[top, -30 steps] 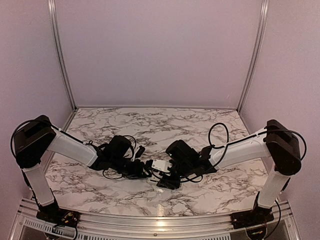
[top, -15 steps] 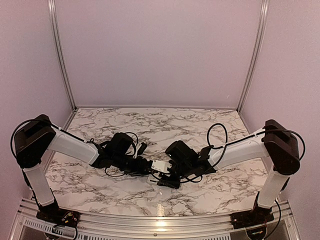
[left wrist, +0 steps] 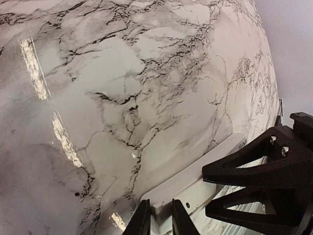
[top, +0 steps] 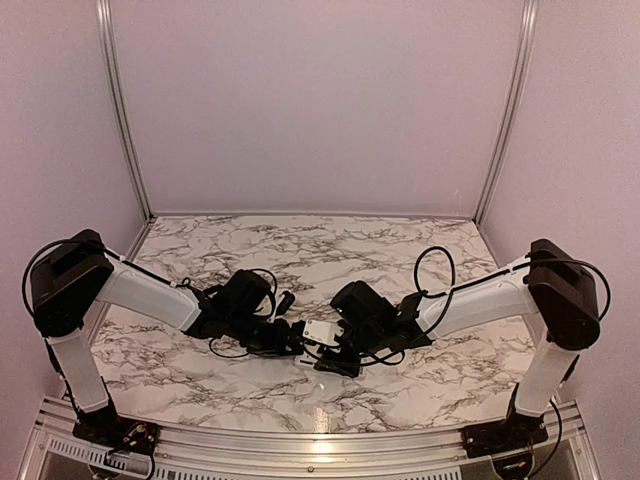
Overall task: Load the batteries into the remote control
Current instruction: Load the battery cover onto the remote control without the battery cover.
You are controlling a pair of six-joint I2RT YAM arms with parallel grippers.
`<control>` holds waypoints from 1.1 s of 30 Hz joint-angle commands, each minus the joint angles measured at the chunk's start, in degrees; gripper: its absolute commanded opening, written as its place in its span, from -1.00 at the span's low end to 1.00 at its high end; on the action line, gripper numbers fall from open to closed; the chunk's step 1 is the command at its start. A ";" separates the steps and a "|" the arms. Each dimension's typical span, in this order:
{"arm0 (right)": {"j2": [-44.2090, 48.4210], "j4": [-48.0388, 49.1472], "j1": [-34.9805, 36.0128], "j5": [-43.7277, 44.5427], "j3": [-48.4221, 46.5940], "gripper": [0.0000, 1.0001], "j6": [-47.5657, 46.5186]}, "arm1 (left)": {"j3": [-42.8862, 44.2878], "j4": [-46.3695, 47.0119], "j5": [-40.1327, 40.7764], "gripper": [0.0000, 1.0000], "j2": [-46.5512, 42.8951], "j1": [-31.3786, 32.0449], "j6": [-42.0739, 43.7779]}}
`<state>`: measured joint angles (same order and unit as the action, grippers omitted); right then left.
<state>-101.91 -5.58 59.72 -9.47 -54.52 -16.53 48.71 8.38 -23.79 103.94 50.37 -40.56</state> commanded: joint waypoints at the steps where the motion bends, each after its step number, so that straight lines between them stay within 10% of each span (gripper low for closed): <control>1: -0.83 -0.36 0.35 0.36 -0.81 -0.32 0.60 | 0.21 -2.69 -0.06 -0.73 0.35 1.20 1.29; 33: -0.54 0.14 0.39 0.27 0.77 0.02 0.41 | -1.91 -4.46 -3.03 -1.00 -1.95 1.33 0.07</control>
<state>-101.91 -5.61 59.72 -8.88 -54.04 -16.14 48.51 7.01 -23.83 102.69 50.41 -40.51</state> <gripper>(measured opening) 0.518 0.058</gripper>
